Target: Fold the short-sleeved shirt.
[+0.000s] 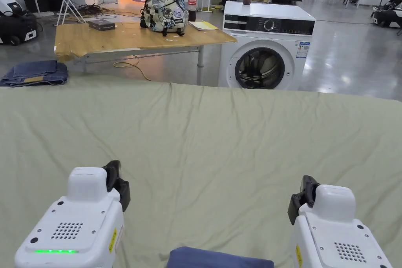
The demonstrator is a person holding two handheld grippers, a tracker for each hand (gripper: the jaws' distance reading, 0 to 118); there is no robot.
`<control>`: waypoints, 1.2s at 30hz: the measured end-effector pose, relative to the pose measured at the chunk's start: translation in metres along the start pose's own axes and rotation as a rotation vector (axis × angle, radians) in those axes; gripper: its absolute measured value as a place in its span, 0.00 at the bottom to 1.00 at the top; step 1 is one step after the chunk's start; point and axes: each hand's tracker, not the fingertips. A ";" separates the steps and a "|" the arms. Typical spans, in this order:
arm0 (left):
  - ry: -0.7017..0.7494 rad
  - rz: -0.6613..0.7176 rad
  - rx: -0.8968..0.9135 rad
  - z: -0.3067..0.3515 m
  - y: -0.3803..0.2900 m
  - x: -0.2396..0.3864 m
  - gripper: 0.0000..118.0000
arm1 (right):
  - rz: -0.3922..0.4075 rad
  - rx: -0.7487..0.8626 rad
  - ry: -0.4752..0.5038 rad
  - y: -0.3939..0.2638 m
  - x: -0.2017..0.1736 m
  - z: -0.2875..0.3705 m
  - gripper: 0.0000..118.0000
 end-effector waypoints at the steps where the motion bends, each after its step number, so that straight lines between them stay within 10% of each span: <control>1: 0.001 -0.005 0.019 0.001 0.001 -0.001 0.00 | -0.001 0.005 0.000 0.001 0.000 0.001 0.00; 19: -0.026 -0.058 0.003 0.017 -0.004 -0.009 0.00 | 0.127 -0.335 0.185 -0.090 -0.034 0.048 0.00; 25: -0.021 -0.014 -0.052 0.026 -0.016 -0.021 0.00 | 0.045 -0.504 0.134 -0.141 -0.029 0.023 0.00; 36: -0.312 0.244 -0.574 0.004 -0.068 -0.039 0.00 | 0.097 -0.522 0.129 -0.137 -0.035 0.022 0.00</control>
